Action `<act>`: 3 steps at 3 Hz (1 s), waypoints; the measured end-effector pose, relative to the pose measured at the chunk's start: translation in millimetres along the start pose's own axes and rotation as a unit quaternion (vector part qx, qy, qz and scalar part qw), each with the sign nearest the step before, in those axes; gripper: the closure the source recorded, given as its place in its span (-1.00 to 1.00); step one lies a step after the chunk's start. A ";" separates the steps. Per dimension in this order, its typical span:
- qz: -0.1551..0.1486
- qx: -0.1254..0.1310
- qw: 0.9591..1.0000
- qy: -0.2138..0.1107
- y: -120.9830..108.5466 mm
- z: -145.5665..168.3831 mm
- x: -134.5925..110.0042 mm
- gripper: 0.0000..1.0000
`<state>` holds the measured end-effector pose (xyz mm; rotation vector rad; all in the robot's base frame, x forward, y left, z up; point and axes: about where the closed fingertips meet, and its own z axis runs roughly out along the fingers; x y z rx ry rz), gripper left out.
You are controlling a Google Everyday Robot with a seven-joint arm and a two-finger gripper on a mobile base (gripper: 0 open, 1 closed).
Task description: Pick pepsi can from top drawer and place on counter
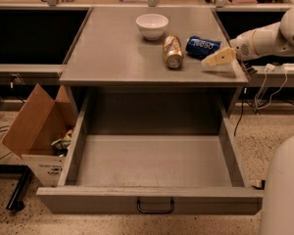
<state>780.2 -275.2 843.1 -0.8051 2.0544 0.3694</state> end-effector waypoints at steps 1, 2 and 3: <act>0.000 0.000 1.000 0.000 -0.1 -0.1 0.0 -1.00; -0.024 0.012 0.999 -0.025 6.8 -23.3 -11.3 -1.00; -0.059 0.034 0.995 -0.070 24.2 -60.3 -21.0 -1.00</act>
Offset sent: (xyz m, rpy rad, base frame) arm -0.0696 -0.0062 0.0791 -0.0242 -0.2652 0.0253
